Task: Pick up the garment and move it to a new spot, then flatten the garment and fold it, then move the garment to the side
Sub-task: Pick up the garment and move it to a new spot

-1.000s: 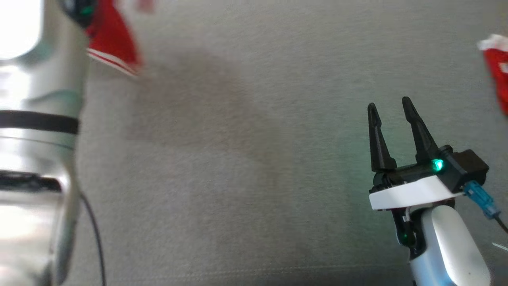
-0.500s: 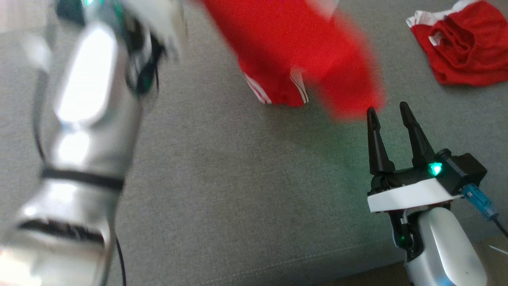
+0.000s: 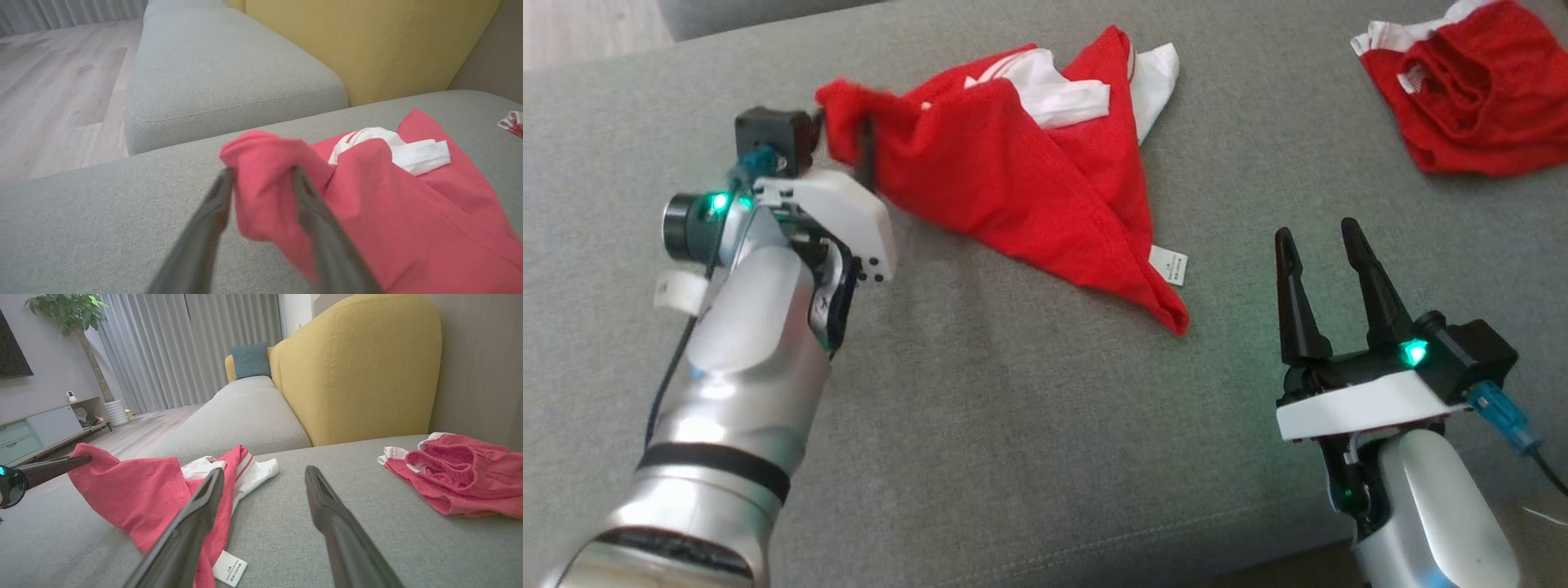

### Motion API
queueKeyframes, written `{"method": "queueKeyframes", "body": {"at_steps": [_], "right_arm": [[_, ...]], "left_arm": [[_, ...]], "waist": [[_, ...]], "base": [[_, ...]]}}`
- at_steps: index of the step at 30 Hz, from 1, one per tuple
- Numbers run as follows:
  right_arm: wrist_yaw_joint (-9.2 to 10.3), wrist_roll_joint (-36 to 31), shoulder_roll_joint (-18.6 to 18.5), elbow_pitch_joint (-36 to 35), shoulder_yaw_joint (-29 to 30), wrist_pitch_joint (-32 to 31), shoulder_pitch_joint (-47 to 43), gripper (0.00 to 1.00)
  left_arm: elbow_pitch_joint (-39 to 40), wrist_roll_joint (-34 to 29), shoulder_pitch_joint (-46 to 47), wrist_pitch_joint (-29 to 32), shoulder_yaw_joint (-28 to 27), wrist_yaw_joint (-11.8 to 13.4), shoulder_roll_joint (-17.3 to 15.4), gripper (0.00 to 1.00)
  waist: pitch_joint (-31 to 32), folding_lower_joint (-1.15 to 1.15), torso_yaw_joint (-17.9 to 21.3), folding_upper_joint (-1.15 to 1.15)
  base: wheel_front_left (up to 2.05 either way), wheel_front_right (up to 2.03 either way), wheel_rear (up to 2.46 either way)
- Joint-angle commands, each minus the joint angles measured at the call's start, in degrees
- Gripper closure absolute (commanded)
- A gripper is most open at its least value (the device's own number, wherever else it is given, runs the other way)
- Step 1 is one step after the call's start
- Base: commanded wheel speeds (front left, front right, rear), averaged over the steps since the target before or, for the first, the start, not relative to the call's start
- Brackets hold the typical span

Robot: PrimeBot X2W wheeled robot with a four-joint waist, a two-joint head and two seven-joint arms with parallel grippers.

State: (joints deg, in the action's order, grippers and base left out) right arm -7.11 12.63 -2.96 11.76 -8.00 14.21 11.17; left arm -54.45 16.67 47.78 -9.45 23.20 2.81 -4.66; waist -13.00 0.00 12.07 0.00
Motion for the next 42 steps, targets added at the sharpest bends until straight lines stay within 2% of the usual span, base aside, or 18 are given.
{"method": "queueKeyframes", "body": {"at_steps": [1,10,14,21,27,35,42], "right_arm": [[-0.37,0.1,0.1,-1.6,-1.0,0.7,1.1,0.0],[-0.37,-1.7,0.1,-1.1,-0.3,0.5,-0.4,0.0],[-0.37,-2.2,0.1,-1.2,0.0,-0.1,-1.1,0.0],[-0.37,-2.3,0.1,-0.2,0.4,-0.6,-2.3,0.0],[-0.37,-3.7,0.1,0.0,0.3,-0.7,-5.2,0.0],[-0.37,-2.7,0.1,-0.6,0.1,-0.9,-9.6,0.0],[-0.37,-1.8,0.1,-0.8,0.0,-0.8,-9.9,0.0]], "left_arm": [[1.3,0.2,0.9,-1.2,-1.6,0.6,-1.4,0.0],[9.0,2.2,-6.1,-5.4,-2.6,0.7,0.4,0.0],[17.7,1.9,-12.9,-5.5,-4.1,1.5,0.2,0.0],[33.4,-0.4,-27.5,-5.5,-7.6,4.3,-1.0,0.0],[42.7,-1.0,-39.2,-5.5,-10.5,5.5,-0.9,0.0],[49.3,-2.5,-48.1,-5.5,-12.7,6.3,0.1,0.0],[49.9,-2.9,-50.2,-5.5,-13.4,6.0,0.8,0.0]], "waist": [[0.6,0.0,-0.5,0.0],[4.6,0.0,-4.2,0.0],[6.3,0.0,-6.4,0.0],[9.3,0.0,-9.6,0.0],[11.1,0.0,-11.1,0.0],[13.3,0.0,-12.2,0.0],[14.1,0.0,-12.6,0.0]], "base": [[0.0,0.0,0.0],[0.0,0.0,0.0],[0.0,0.0,0.0],[0.0,0.0,0.0],[0.0,0.0,0.0],[0.0,0.0,0.0],[0.0,0.0,0.0]]}}
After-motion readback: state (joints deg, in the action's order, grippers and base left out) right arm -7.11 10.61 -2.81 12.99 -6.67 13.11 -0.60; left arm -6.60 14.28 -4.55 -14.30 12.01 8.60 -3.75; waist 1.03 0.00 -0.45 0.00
